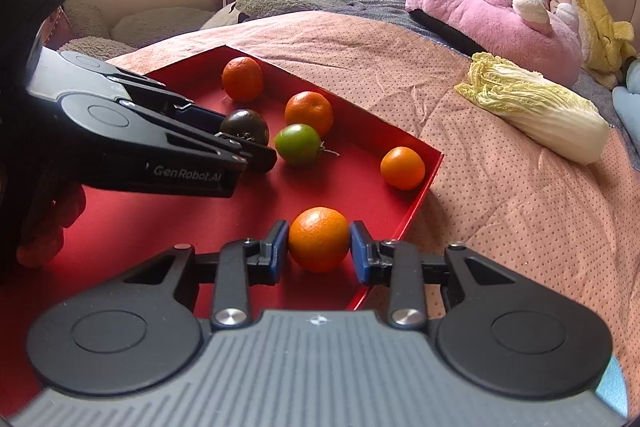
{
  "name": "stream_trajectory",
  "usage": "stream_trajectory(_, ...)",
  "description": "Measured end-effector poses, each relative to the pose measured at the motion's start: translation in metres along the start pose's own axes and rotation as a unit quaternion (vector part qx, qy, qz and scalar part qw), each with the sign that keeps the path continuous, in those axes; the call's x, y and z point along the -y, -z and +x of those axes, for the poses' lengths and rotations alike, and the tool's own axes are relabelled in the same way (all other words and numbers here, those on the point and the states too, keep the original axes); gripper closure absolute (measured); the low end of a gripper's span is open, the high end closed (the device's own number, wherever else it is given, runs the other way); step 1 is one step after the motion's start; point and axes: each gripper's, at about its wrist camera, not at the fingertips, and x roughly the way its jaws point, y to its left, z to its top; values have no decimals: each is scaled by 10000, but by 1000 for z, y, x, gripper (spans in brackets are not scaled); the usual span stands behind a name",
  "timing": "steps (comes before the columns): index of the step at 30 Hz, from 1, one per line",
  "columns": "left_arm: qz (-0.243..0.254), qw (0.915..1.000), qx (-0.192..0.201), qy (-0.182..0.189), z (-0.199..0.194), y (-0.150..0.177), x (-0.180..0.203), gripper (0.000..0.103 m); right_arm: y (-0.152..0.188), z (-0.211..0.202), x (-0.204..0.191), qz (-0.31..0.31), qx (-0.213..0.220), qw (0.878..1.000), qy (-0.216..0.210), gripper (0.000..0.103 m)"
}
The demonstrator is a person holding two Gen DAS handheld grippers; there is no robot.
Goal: Organize fruits
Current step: 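Grasp the orange tomato with the right gripper while the left grasps the dark brown tomato, then carry the orange tomato to the blue plate with the right gripper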
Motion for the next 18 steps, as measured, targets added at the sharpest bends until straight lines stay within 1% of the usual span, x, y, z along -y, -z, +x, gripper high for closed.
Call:
stream_trajectory(3,-12,10000,-42,-72,-6,2,-1,63,9,-14,-7,96,-6,9999,-69,64)
stream_trajectory(7,-299,9995,-54,-76,-19,6,-8,63,22,-36,-17,196,41,9997,-173,64)
stream_trajectory(10,-426,9989,76,-175,-37,10,-11,63,31,-54,-25,194,98,9995,-228,64)
stream_trajectory(13,-624,9977,236,-142,-57,11,-14,63,38,-70,-32,152,146,9994,-279,64)
stream_trajectory(18,-439,9981,279,-325,-84,16,-9,63,48,-93,-43,100,242,9992,-308,64)
